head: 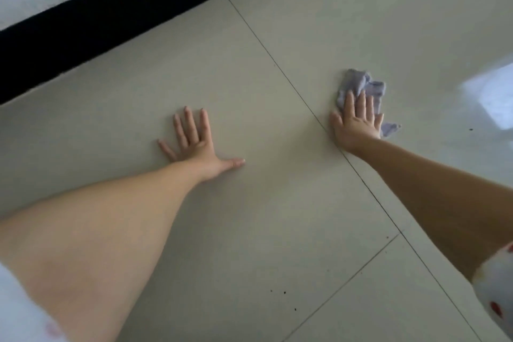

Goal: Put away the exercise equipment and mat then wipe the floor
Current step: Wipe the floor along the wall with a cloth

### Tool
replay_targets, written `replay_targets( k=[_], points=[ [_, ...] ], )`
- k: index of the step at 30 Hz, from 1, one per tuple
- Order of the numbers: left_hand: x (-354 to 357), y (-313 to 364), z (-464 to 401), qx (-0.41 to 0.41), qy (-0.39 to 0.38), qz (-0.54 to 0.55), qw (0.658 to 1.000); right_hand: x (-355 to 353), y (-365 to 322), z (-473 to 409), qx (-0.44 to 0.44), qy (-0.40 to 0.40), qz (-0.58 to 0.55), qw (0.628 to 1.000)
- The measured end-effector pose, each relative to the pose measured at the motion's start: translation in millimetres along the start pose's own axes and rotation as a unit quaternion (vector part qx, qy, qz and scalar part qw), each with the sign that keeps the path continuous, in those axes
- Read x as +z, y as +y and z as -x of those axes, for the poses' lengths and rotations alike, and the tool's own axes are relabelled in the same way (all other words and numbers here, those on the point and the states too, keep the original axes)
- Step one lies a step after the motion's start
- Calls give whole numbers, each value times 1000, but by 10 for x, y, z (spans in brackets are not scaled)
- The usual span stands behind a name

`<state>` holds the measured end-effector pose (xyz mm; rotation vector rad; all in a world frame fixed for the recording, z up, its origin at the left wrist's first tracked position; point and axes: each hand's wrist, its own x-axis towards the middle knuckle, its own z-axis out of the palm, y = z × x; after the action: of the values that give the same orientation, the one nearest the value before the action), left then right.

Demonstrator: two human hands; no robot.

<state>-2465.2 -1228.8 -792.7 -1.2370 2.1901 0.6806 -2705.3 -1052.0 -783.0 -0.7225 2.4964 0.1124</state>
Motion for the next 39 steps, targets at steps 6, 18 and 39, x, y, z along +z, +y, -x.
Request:
replay_targets(
  k=[6,18,39],
  points=[
    [-4,-7,17,12,-5,6,1000,646,-315,1309,-265,-97,164,945],
    [-72,14,87,36,-18,22,999,911,-793,1885,-151,-123,135,972],
    [180,1057,355,30,87,60,994,260,310,269,-93,47,20,994]
  ],
)
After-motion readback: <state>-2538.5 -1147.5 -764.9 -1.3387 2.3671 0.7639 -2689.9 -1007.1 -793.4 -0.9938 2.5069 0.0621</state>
